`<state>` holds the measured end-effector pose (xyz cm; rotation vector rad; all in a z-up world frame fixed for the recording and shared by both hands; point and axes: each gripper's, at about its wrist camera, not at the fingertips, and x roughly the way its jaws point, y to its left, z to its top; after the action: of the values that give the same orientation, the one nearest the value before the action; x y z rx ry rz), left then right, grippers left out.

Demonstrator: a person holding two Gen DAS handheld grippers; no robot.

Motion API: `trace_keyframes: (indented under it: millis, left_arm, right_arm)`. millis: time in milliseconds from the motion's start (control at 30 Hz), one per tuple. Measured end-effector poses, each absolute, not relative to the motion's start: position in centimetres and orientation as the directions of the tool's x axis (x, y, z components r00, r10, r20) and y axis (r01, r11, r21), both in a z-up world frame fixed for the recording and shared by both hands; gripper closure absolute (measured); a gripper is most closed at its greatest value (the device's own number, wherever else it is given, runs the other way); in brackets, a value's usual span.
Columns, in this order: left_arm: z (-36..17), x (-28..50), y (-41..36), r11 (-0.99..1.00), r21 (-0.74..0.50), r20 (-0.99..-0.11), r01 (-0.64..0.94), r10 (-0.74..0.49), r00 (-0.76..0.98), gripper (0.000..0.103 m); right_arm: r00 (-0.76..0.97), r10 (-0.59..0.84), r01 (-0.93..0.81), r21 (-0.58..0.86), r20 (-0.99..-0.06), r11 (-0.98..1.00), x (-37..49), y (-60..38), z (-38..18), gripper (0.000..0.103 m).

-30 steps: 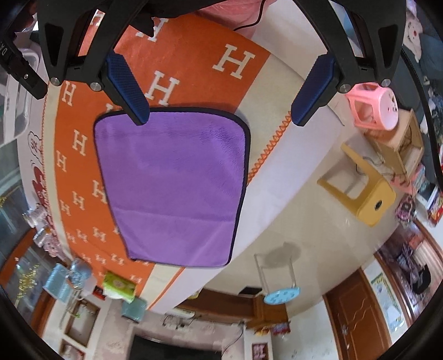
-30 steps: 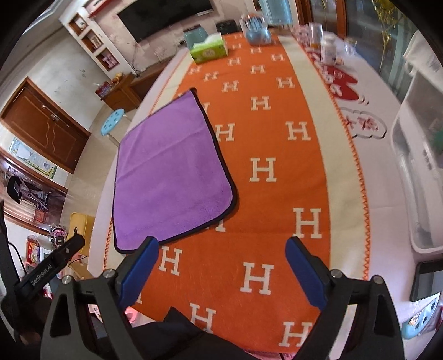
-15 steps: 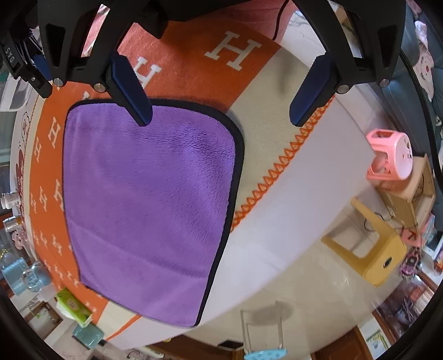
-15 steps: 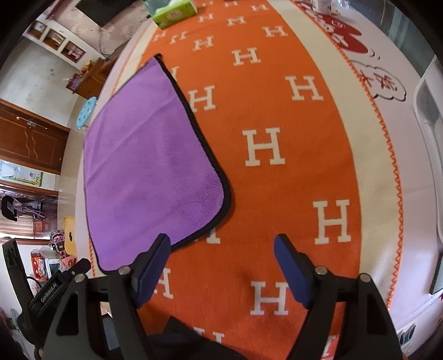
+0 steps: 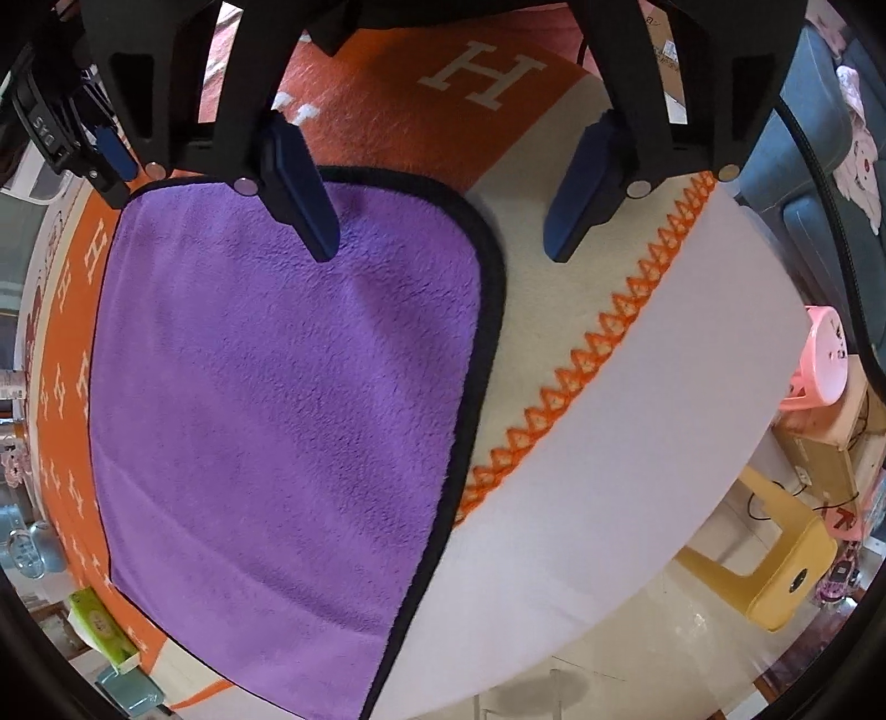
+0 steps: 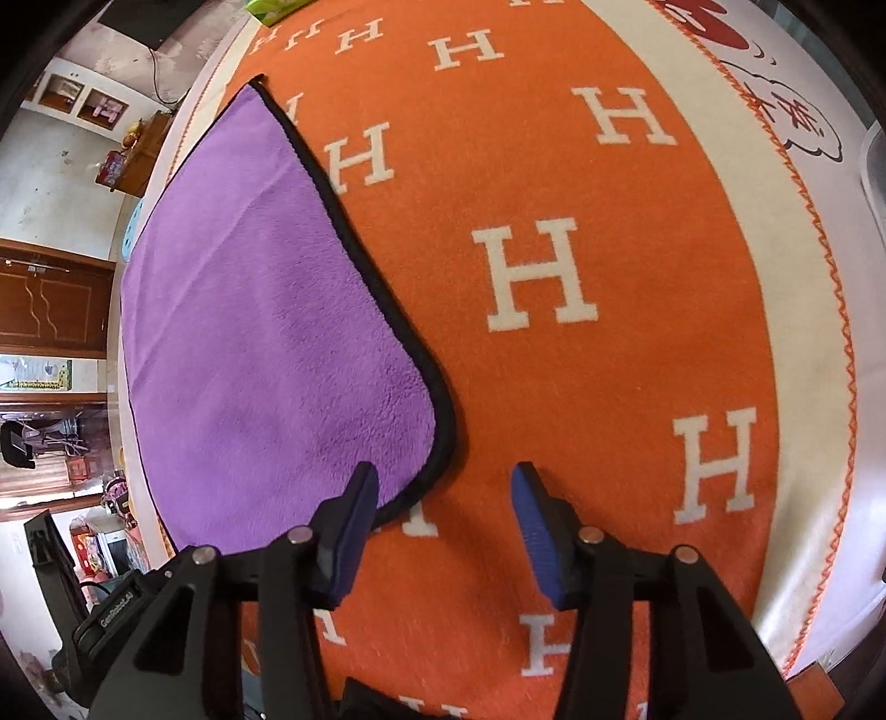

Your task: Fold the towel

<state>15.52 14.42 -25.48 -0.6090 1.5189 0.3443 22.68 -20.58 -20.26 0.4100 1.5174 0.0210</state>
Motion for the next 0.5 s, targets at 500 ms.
trace_keyframes:
  millis: [500]
  left_arm:
    - [-25.5, 13.9, 16.5, 0.74, -0.184, -0.978, -0.647, -0.205, 0.043, 0.059]
  right_arm:
    - [0.068, 0.29, 0.252, 0.298, -0.954, 0.921, 23.4, -20.3, -20.8, 0.087]
